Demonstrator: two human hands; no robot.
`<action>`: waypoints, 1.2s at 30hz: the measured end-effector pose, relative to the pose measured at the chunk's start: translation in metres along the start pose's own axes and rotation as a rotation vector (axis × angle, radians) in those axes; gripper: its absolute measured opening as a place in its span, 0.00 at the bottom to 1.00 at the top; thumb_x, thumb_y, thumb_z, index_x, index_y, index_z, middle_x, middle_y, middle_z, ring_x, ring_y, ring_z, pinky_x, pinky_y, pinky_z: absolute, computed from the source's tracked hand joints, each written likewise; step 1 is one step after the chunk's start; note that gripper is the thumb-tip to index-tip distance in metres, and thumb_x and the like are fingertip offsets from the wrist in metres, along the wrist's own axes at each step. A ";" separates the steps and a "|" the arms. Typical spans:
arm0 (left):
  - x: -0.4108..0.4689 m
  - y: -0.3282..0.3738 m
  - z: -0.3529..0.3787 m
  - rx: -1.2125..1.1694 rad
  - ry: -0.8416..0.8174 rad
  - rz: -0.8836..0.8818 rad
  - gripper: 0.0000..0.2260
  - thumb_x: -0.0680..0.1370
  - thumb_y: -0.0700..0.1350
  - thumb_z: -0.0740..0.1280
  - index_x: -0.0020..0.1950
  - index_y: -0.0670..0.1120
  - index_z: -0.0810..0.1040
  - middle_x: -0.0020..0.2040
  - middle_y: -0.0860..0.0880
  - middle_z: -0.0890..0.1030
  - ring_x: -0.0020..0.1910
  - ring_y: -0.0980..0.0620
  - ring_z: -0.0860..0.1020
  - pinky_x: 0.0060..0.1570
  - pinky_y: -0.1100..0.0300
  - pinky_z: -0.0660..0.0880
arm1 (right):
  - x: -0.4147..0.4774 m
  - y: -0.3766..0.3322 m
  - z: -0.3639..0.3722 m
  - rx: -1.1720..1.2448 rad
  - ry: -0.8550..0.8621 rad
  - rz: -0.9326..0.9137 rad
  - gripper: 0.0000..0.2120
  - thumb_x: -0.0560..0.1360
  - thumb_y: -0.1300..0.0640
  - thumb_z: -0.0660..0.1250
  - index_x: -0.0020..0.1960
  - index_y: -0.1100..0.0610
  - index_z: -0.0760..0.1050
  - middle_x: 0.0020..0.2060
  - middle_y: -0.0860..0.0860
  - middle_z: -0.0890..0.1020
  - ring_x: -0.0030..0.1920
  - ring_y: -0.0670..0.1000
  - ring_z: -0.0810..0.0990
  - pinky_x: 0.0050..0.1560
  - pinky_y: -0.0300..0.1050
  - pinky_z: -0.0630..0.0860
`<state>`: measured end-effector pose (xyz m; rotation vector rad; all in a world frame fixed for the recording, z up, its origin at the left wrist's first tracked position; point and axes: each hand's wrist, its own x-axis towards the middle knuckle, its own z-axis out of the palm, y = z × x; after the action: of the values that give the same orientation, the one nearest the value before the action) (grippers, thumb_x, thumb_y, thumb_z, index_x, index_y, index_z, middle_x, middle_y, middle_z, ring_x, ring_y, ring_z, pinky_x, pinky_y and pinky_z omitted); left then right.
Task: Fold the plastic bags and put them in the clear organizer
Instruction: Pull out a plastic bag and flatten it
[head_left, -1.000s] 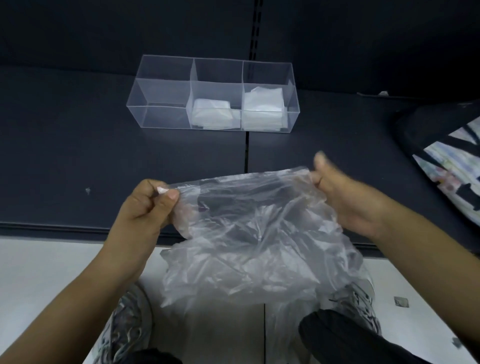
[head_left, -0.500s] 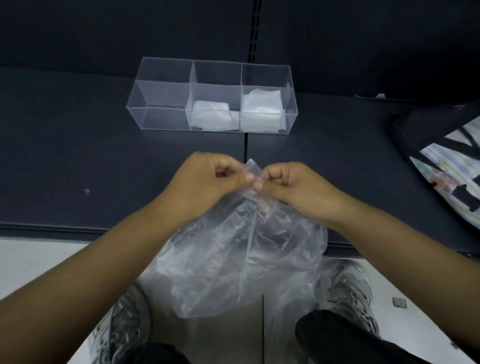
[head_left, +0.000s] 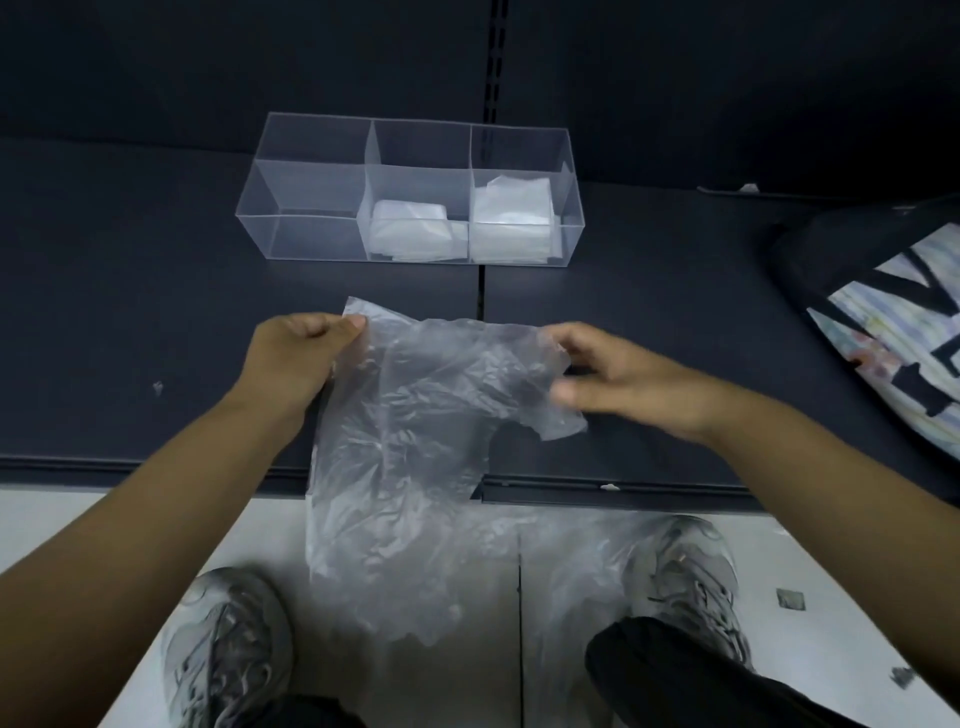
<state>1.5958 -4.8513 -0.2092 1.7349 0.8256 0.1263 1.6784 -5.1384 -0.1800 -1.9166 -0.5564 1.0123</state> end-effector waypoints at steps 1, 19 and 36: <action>0.000 0.000 0.000 -0.003 0.008 -0.004 0.07 0.75 0.50 0.71 0.42 0.47 0.84 0.30 0.55 0.81 0.27 0.59 0.74 0.37 0.59 0.75 | 0.001 0.000 0.006 -0.027 -0.031 -0.001 0.34 0.66 0.42 0.75 0.68 0.43 0.66 0.64 0.42 0.74 0.64 0.41 0.73 0.66 0.42 0.70; 0.006 -0.005 -0.003 -0.116 0.101 -0.068 0.06 0.74 0.49 0.73 0.38 0.49 0.83 0.38 0.49 0.84 0.35 0.51 0.80 0.41 0.59 0.77 | 0.017 0.028 0.040 -0.287 0.486 -0.136 0.15 0.66 0.54 0.78 0.50 0.46 0.79 0.50 0.47 0.68 0.54 0.48 0.71 0.66 0.54 0.67; 0.019 -0.009 -0.025 -0.162 0.129 -0.144 0.06 0.75 0.48 0.72 0.44 0.46 0.83 0.32 0.51 0.82 0.26 0.57 0.79 0.29 0.66 0.75 | -0.025 0.020 -0.012 -0.114 -0.091 -0.005 0.10 0.76 0.50 0.68 0.37 0.52 0.78 0.53 0.48 0.77 0.54 0.47 0.77 0.60 0.37 0.68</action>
<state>1.5942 -4.8193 -0.2151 1.5221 1.0045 0.2046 1.6740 -5.1718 -0.1829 -1.9749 -0.6834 1.0899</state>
